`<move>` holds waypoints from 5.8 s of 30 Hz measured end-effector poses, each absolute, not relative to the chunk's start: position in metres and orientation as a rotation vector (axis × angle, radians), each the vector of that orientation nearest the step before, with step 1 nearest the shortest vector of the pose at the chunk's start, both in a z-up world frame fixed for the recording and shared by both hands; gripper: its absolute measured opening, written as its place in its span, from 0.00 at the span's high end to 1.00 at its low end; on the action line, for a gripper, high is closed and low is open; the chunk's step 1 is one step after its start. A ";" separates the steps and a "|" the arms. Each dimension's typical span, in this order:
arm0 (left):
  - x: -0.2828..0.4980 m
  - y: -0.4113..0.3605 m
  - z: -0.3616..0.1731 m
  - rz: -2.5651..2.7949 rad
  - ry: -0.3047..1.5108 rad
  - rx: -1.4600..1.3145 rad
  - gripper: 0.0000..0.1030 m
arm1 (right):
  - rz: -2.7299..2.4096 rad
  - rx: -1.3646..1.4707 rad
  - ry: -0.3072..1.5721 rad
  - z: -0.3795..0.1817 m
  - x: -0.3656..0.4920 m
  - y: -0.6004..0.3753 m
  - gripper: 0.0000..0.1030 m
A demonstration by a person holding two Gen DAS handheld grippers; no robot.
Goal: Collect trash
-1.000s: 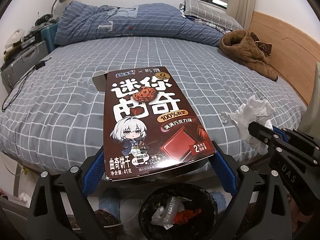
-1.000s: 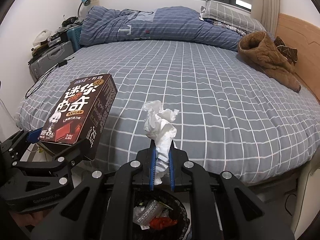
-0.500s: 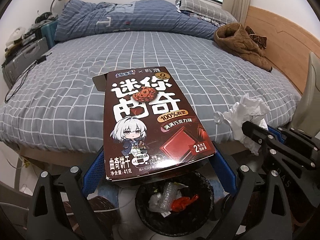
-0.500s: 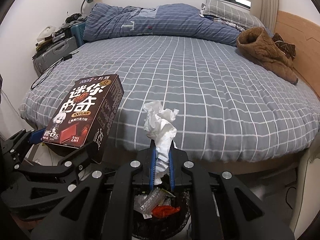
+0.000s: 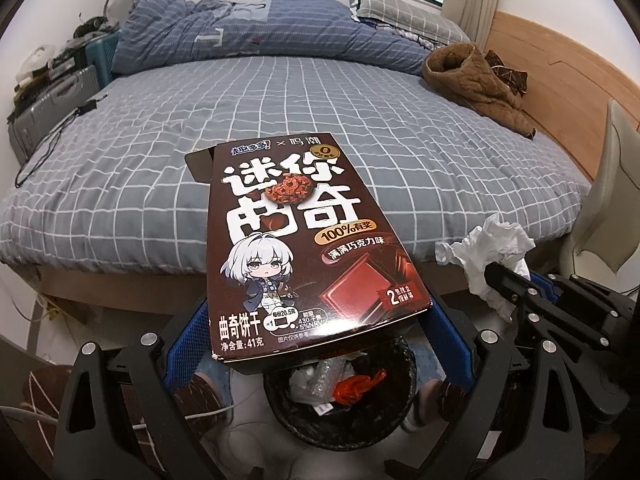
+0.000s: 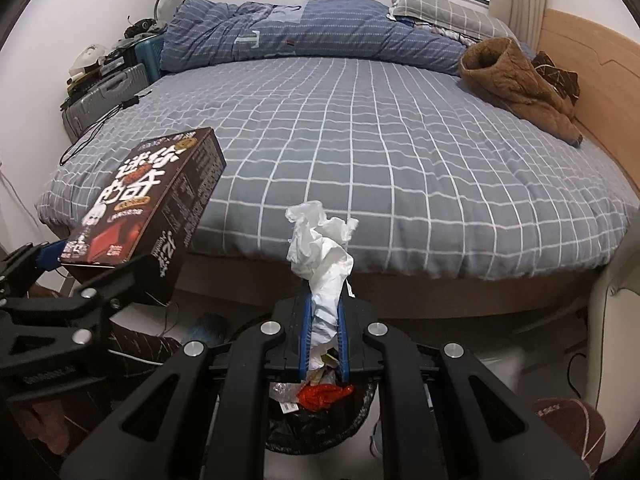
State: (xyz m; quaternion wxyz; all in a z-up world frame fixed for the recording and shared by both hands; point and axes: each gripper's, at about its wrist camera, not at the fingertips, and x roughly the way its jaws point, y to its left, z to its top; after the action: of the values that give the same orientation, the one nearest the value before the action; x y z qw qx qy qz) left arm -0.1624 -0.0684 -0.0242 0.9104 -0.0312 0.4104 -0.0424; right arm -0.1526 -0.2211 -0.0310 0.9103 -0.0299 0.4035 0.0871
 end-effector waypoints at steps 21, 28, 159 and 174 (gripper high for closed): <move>-0.195 -0.070 -0.054 -0.101 0.941 -0.042 0.10 | 0.149 -0.124 0.915 -0.068 -0.191 -0.213 0.90; -0.191 -0.080 -0.083 -0.119 0.991 -0.024 0.10 | 0.134 -0.114 0.968 -0.099 -0.187 -0.226 0.90; -0.196 -0.035 0.003 -0.026 0.825 -0.061 0.06 | 0.044 -0.022 0.751 0.021 -0.191 -0.230 0.07; -0.191 -0.027 -0.001 0.011 0.848 -0.060 0.06 | 0.055 -0.017 0.760 0.017 -0.188 -0.227 0.07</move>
State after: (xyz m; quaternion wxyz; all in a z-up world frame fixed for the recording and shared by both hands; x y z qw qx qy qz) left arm -0.1915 -0.0269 -0.0012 0.9109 -0.0291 0.4115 0.0054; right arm -0.1880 -0.2265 0.0166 0.9282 -0.0083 0.3711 0.0266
